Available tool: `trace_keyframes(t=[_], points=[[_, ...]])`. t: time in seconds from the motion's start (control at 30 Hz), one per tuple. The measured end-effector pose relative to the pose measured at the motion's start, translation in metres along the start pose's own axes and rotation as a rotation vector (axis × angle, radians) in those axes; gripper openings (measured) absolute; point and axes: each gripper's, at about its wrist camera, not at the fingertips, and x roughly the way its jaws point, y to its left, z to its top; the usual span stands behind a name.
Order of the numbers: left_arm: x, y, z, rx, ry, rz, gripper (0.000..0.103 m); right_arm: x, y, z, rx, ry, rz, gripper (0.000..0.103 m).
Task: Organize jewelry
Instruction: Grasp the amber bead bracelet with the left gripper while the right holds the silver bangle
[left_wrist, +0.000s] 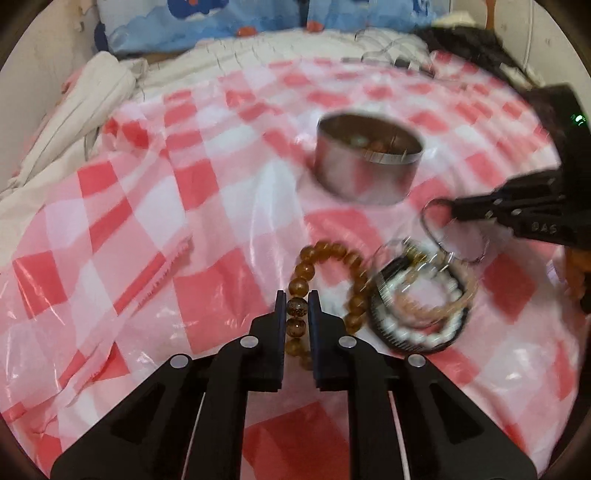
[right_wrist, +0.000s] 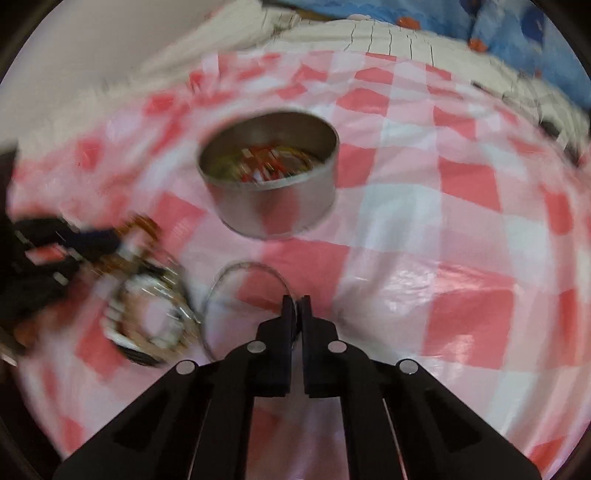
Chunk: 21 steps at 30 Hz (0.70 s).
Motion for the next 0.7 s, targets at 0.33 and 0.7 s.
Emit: trace_keyframes(t=[0.33, 0.7], points=[[-0.015, 0.005, 0.007, -0.043, -0.061, -0.068, 0.010, -0.005, 0.001, 0.007, 0.024, -0.018, 0.029, 0.005], [0.010, 0.006, -0.003, -0.007, 0.007, 0.037, 0.044, 0.008, 0.008, 0.001, -0.064, 0.024, -0.106, 0.039]])
